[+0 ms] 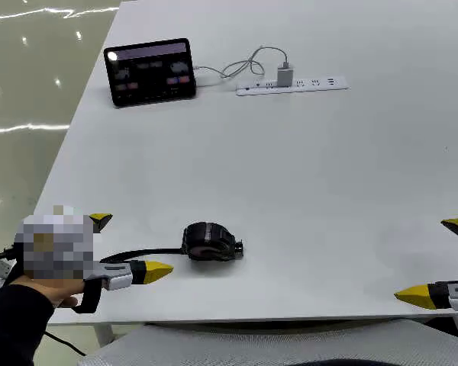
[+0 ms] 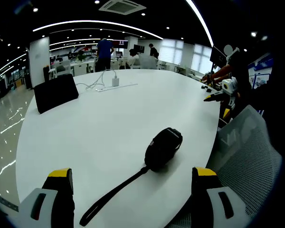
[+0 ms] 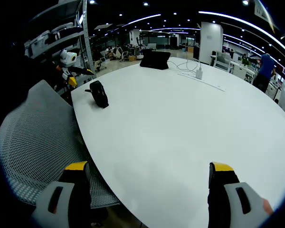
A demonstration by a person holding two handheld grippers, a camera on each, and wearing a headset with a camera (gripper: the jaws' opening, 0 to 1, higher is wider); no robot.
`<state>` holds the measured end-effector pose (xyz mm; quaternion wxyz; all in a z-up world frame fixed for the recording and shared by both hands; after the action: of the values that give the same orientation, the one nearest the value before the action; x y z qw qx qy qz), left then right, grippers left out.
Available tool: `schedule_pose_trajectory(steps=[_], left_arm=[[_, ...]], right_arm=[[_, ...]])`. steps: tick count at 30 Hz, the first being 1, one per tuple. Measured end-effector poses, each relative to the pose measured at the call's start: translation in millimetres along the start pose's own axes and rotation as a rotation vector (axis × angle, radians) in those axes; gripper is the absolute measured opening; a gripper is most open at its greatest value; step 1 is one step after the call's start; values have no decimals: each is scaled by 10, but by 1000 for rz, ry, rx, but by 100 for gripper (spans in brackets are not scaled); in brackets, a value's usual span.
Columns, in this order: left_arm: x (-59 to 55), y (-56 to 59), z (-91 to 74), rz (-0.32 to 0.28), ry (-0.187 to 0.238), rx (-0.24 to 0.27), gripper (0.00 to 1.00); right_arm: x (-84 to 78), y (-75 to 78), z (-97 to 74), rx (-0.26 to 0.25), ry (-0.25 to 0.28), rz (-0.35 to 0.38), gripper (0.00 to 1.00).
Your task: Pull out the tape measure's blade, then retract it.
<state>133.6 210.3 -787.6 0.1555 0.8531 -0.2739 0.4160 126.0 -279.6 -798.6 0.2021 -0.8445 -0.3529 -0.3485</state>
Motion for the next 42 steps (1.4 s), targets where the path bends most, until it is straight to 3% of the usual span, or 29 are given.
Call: schedule_pose_trajectory(steps=[17,26,28,32,34,39,41,42], left_arm=[[12,-43,11,0,6,-13,100],[68,-18,49,22,-9,-38,100],[115,6,59,49,2,-53,100],[180,39,102,106,-19,-79,100],[232,7,128,170,-22,-54,100],[310,40,169,170,-23,-93,100],[327,32,193,166,-26,-101,100],[322,27,203,161,-31,-105,99]], right_arm=[[-2,-12,-8,-1,-11,11,100],[71,6,-10,-14,16,-26,100],[114,7,2,-11,23,-29,100],[182,15,63,4,32,-56,100],[221,17,95,16,36,-70,100],[301,21,147,30,30,-85,100],[344,25,161,36,45,-92,100],[386,25,173,38,78,-118,100]])
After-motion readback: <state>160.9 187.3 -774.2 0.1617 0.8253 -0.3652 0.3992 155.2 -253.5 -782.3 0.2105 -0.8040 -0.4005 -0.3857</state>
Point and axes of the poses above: the centre of the closed fingertips' face, and the gripper's own axes: z roughly forward along the fingers, y roughly to its right, x roughly out of its top, the point moved 6 cm from there along -z, roughly backward along the fingers, and after that the axes turned 4 degrees about z, right-handed, at the moved point
